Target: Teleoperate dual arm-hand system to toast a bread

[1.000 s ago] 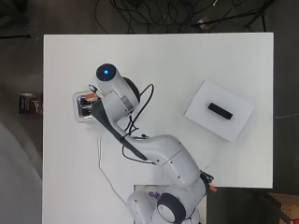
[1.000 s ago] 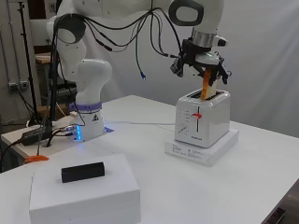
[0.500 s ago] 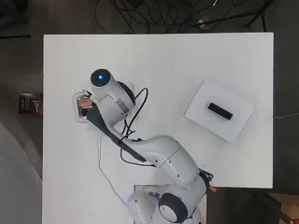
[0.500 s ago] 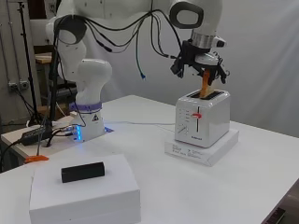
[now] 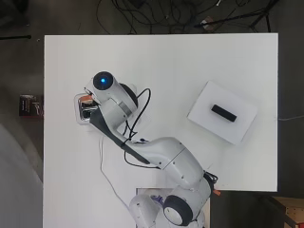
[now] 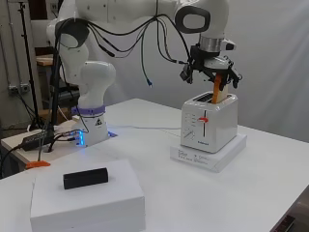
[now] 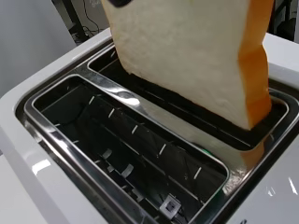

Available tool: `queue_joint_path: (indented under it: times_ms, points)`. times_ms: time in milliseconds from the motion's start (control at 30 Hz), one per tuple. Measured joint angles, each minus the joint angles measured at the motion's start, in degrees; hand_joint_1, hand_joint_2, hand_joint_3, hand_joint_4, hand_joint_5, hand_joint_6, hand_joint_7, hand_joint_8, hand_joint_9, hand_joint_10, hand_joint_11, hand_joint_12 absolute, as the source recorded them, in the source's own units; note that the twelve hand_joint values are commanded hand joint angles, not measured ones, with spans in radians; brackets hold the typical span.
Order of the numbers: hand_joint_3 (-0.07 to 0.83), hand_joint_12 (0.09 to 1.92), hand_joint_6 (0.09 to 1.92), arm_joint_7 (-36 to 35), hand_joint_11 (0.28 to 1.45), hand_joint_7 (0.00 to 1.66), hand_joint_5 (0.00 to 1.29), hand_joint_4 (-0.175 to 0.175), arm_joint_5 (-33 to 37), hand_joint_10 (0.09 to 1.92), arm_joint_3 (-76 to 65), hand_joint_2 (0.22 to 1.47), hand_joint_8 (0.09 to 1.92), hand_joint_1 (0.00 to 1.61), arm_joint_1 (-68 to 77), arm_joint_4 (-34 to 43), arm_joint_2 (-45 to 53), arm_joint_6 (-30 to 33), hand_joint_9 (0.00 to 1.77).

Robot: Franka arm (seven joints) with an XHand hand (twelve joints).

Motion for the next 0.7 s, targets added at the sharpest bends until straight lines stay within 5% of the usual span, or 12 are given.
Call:
queue_joint_path:
  times_ms: [367,400,467,500,567,700]
  points:
    - [0.000,0.41,1.24,-1.73,0.71,1.10,0.72,-0.175,0.97,0.09,-2.66,1.16,0.92,1.24,3.96,0.50,-0.16,-2.78,1.44]
    - [0.000,0.33,0.90,-1.83,0.68,1.03,0.66,-0.117,1.09,0.09,-2.97,1.16,0.68,1.01,3.92,0.50,-0.20,-3.01,1.35]
    - [-0.016,0.11,0.28,-0.67,0.49,0.48,0.24,-0.088,1.43,0.09,-3.53,0.96,0.21,0.36,4.03,0.62,-0.13,-3.34,0.69]
    - [-0.006,0.09,0.14,0.72,0.44,0.31,0.12,-0.085,1.38,0.09,-3.69,0.92,0.10,0.19,4.16,0.61,0.05,-3.50,0.50]
    - [0.007,0.09,0.09,4.88,0.40,0.25,0.07,-0.073,1.19,0.09,-3.63,1.00,0.09,0.04,3.97,0.07,0.40,-3.08,0.39]
    - [0.006,0.09,0.09,12.45,0.39,0.34,0.22,-0.033,-0.64,0.09,0.40,1.10,0.09,0.00,-3.46,-6.16,-0.99,4.57,0.43]
